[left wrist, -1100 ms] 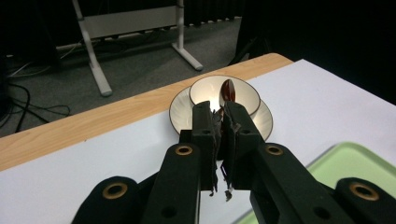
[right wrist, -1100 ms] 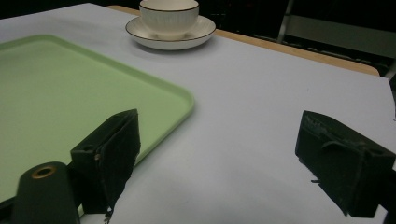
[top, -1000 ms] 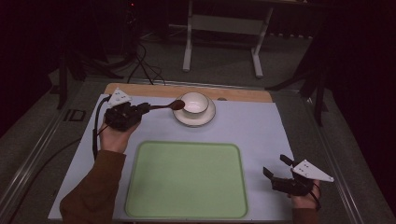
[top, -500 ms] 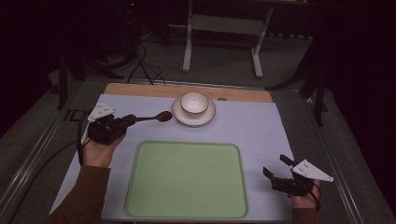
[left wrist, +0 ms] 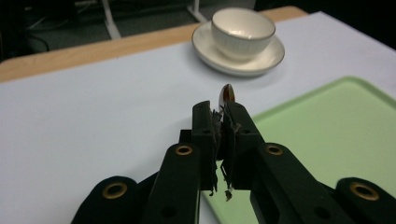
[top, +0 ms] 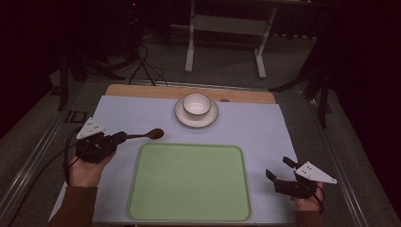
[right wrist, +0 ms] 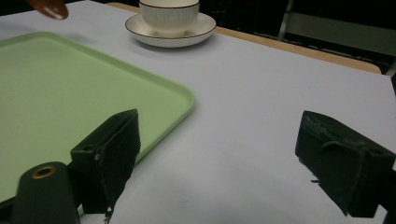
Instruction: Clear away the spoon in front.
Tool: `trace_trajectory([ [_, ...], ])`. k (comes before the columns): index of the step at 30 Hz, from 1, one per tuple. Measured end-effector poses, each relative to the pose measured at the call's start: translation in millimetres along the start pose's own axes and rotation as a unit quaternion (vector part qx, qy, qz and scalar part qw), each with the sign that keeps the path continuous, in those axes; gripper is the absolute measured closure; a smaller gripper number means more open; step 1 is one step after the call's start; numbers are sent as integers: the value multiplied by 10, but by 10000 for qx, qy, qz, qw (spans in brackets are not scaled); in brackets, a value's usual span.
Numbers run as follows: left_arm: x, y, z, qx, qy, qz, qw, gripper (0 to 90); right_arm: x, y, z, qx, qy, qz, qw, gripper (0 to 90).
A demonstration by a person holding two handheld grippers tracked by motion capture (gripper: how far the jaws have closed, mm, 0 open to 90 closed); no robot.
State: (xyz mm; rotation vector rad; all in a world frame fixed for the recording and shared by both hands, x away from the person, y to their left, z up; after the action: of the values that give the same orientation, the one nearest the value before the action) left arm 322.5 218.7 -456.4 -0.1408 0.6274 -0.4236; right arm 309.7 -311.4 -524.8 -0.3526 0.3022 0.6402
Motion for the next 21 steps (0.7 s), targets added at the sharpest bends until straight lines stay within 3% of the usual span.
trace_trajectory([
  [12, -38, 121, -169, -133, 528, 417, 9976, 838, 1, 0, -1, -3, 10, -7, 10000, 138],
  [18, 9, 139, -81, -230, 347, 431, 9982, 836, 3, 1, 0, -1, 13, -6, 10000, 138],
  [21, 71, 138, 33, -340, 75, 391, 9986, 835, 5, 1, 0, 1, 12, -4, 10000, 138],
])
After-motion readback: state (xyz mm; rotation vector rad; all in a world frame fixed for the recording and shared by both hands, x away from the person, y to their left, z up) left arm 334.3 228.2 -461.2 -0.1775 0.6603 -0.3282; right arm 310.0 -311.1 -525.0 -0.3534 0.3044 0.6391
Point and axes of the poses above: each handheld gripper's, and its own axes: x roughly forward along the jaws, z roughly out of its top, y roughly to its left, the point moved 7 cm from there along x, roughly forward along the jaws, and after that the axes turned 12 degrees about -x, right-handed, at the moved point
